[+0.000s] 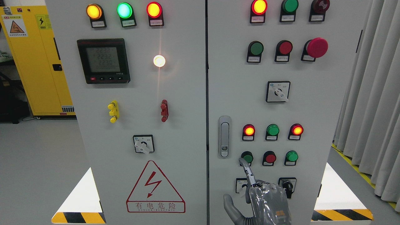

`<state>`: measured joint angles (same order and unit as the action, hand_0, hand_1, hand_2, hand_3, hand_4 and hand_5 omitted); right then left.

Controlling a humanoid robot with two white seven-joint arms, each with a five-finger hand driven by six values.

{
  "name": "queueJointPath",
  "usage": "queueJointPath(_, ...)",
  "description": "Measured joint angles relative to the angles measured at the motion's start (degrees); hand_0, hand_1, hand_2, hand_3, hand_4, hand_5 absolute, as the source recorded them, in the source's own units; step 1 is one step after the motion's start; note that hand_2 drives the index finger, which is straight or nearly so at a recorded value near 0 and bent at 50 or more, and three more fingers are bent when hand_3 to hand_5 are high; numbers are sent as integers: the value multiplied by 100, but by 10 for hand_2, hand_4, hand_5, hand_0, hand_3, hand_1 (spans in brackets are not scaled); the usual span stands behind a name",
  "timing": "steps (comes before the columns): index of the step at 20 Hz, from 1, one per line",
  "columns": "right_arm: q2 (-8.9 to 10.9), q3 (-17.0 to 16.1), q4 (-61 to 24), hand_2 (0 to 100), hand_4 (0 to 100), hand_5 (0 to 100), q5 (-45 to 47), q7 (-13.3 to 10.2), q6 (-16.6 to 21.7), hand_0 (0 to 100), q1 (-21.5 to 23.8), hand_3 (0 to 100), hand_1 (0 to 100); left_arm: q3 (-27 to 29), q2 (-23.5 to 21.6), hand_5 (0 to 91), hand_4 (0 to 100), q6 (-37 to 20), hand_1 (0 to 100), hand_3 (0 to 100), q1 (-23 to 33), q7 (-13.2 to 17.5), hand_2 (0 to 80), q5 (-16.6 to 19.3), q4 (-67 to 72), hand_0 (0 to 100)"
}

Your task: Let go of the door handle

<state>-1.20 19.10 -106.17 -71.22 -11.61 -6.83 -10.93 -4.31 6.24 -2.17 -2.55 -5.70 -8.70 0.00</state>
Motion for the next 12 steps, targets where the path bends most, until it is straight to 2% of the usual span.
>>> queueJointPath(12,-142,157,452,0,1000,1000,-394,31,-98,475,-398,1000,423,0,0,0,0,0,556,0,0,0,0,0,0,120)
